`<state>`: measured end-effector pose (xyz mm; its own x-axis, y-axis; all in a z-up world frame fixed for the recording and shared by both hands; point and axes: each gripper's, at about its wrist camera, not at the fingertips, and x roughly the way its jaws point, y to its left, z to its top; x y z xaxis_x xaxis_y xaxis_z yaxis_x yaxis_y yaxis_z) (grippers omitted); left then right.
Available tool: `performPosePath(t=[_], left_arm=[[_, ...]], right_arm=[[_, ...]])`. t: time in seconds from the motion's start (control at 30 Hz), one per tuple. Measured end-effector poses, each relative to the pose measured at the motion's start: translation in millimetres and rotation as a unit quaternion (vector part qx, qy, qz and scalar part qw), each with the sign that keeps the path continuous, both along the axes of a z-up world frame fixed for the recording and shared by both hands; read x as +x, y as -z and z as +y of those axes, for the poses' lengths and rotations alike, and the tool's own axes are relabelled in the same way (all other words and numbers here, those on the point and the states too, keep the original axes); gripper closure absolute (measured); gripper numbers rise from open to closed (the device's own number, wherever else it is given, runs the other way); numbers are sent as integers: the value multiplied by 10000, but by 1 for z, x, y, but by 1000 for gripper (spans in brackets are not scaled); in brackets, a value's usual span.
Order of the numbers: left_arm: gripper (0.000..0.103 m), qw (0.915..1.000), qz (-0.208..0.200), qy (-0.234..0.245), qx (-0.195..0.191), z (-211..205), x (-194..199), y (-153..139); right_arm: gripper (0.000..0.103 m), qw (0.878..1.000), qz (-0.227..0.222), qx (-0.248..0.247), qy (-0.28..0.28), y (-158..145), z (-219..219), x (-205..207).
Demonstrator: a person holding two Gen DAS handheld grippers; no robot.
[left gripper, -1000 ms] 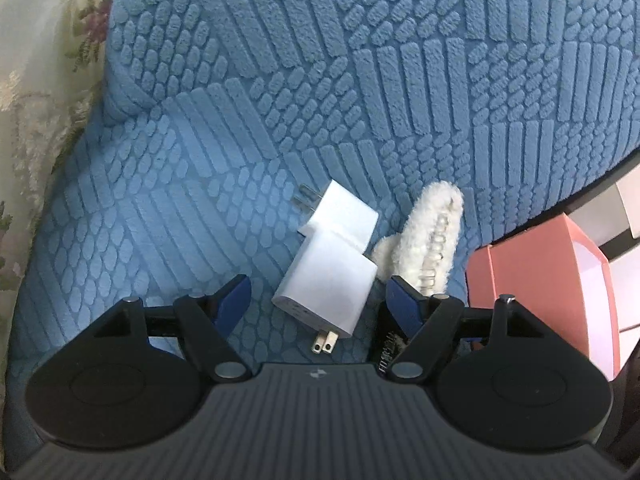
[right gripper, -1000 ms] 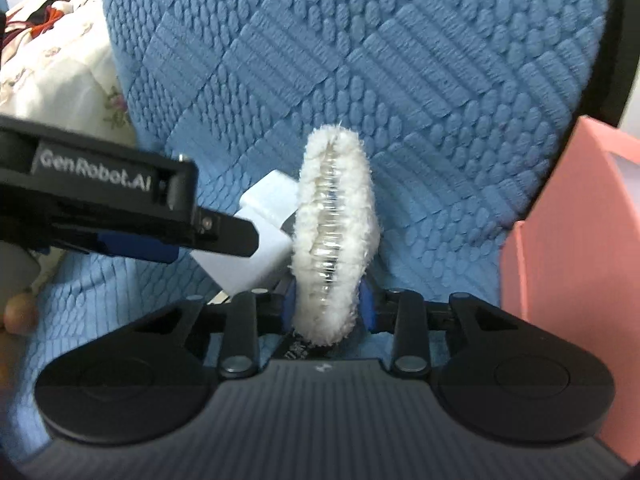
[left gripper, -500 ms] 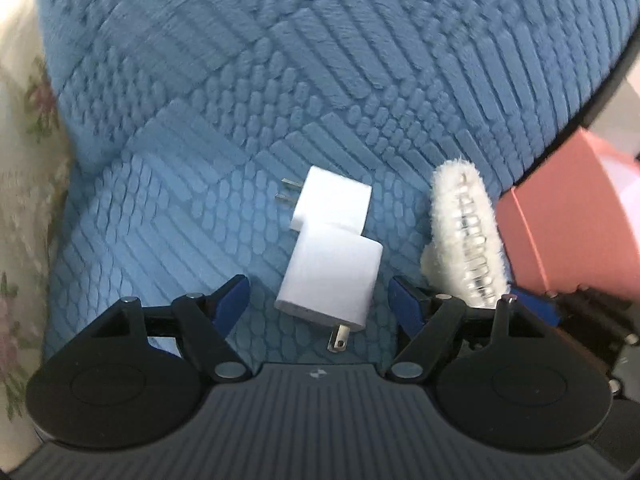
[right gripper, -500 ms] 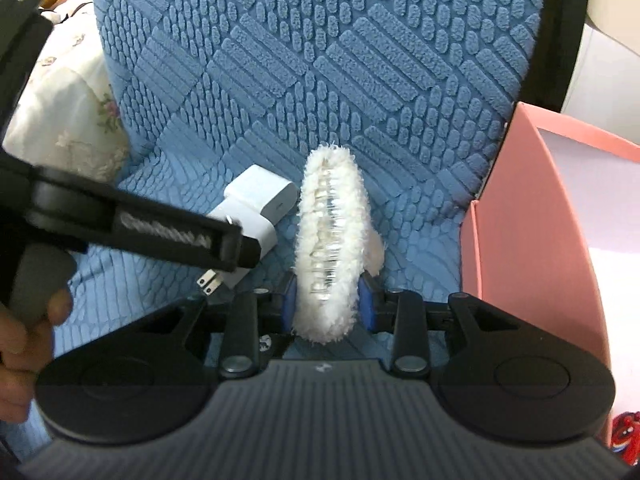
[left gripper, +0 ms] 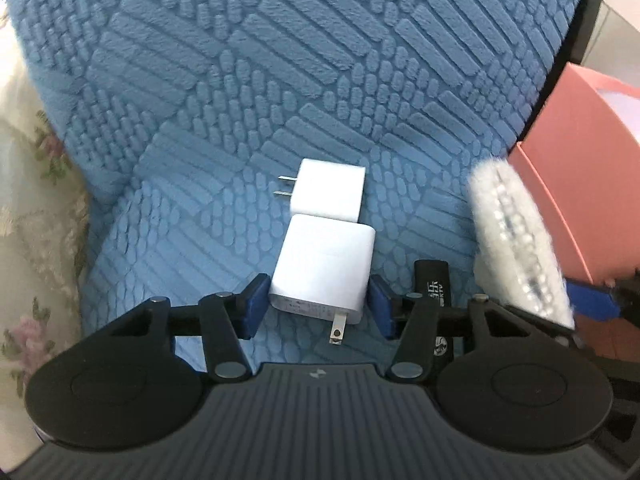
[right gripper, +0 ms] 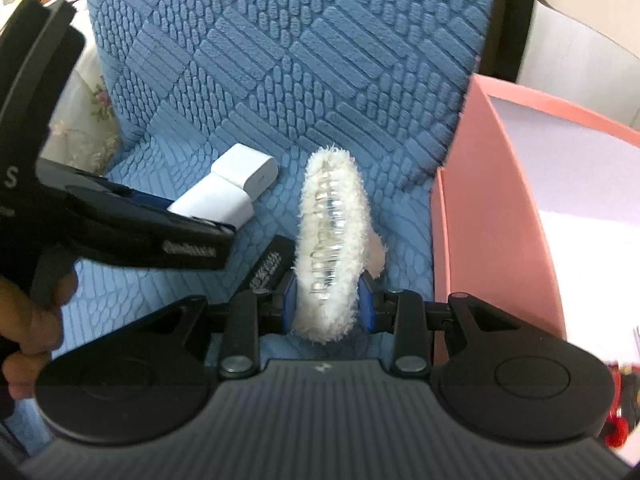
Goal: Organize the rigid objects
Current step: 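Close right gripper on fuzzy brush while left gripper grasps white charger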
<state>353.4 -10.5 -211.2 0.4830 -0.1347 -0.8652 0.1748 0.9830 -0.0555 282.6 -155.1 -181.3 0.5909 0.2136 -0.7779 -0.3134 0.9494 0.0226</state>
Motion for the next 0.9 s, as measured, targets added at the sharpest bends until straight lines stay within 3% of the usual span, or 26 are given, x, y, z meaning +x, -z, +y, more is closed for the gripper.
performPosePath(t=[0.3, 0.53, 0.9], left_arm=[[44, 9983, 97, -475, -332, 23, -31, 0], [45, 9921, 250, -873, -867, 35, -69, -6], [45, 9860, 210, -1175, -1167, 46, -133, -17]], right_arm=[[69, 10000, -37, -9, -89, -14, 6, -24], [70, 9999, 98, 79, -105, -23, -2, -43], [70, 9995, 217, 137, -191, -30, -14, -90]])
